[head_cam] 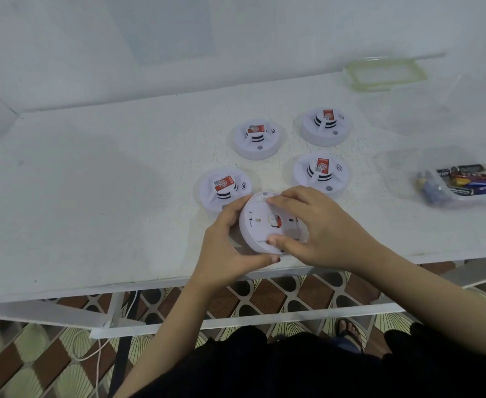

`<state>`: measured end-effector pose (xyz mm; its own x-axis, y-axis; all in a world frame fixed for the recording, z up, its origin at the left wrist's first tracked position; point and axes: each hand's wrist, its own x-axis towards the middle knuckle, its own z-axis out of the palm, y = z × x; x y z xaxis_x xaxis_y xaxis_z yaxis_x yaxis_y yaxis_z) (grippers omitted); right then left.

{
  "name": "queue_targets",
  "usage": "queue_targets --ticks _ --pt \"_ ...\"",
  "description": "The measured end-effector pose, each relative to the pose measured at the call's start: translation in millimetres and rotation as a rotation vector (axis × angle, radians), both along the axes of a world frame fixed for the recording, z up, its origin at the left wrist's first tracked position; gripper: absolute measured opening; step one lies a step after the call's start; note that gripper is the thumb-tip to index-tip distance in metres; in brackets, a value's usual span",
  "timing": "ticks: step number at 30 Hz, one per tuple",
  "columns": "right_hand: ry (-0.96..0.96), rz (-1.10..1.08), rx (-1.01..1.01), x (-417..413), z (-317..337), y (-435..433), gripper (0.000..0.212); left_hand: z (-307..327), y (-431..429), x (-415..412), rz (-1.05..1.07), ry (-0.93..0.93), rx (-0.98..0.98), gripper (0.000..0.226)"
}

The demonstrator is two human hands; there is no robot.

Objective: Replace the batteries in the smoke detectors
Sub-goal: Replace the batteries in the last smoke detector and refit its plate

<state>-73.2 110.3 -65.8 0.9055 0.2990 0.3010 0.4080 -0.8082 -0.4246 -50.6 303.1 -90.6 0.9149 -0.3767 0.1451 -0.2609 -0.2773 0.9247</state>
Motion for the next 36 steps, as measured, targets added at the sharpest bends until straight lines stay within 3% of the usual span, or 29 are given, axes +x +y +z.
queue_targets --ticks 23,36 --pt "-0.089 -0.065 -0.020 0 -3 12 0.056 2 -6 -9 0.114 -0.078 0.043 0.080" --pt "0.040 -0.108 0.081 -2 -3 12 0.061 4 -8 -9 0.102 -0.102 0.032 0.075"
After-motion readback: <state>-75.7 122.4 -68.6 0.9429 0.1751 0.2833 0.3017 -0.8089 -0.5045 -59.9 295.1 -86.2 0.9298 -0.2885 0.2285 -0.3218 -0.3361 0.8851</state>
